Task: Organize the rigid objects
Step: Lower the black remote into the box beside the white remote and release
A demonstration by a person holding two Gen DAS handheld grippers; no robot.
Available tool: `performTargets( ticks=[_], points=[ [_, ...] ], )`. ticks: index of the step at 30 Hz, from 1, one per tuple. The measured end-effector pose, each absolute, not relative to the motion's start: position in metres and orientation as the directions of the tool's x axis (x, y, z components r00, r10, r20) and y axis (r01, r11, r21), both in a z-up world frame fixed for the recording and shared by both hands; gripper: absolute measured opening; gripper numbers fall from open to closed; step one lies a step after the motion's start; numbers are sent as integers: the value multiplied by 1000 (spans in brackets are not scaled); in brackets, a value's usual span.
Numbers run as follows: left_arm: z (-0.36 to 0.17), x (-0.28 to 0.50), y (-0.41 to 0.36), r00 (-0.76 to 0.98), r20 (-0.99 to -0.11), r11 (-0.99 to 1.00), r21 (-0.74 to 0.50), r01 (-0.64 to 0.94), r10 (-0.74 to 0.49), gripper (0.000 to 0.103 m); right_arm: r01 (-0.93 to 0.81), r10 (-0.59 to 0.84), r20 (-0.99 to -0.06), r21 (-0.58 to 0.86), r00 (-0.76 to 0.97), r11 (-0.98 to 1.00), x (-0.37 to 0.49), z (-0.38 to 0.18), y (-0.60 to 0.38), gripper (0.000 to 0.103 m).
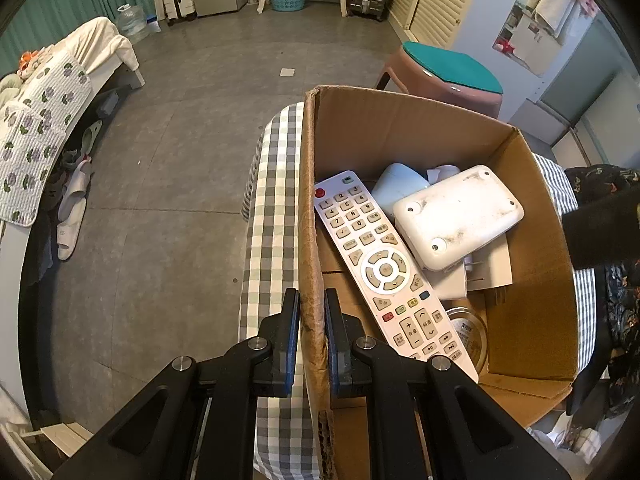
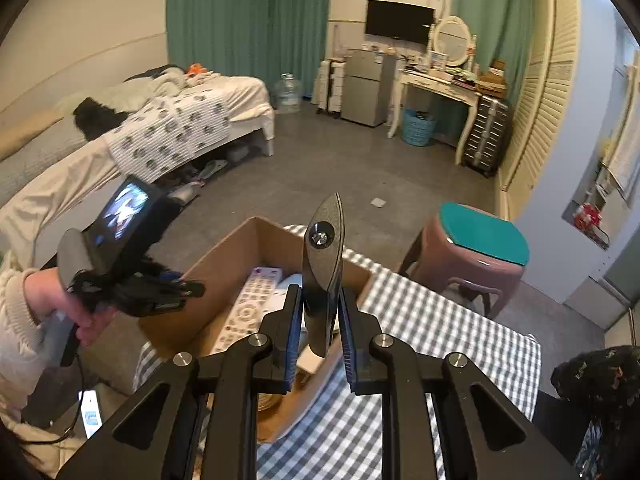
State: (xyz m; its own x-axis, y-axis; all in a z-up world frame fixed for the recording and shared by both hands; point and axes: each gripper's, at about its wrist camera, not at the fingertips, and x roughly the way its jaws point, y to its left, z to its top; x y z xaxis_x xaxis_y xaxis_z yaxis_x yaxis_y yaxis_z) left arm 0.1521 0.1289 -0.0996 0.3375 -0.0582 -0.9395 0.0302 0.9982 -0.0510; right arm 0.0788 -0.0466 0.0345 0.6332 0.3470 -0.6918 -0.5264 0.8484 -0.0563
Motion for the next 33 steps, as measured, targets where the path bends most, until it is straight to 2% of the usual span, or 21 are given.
performTargets(
  ticks=[7, 15, 33],
  points=[
    [-100, 149, 130, 343, -937, 998, -52, 35, -60, 11, -607, 352, -769, -58, 534, 792, 67, 5, -22, 18],
    [-101, 149, 130, 342, -938, 998, -51, 35, -60, 11, -634, 356, -833, 8, 424, 773, 86, -38, -2, 18],
    [-104, 148, 129, 342, -936, 997, -66, 48, -79, 12, -553, 362, -848, 101, 387, 827, 157, -72, 26, 20]
  ],
)
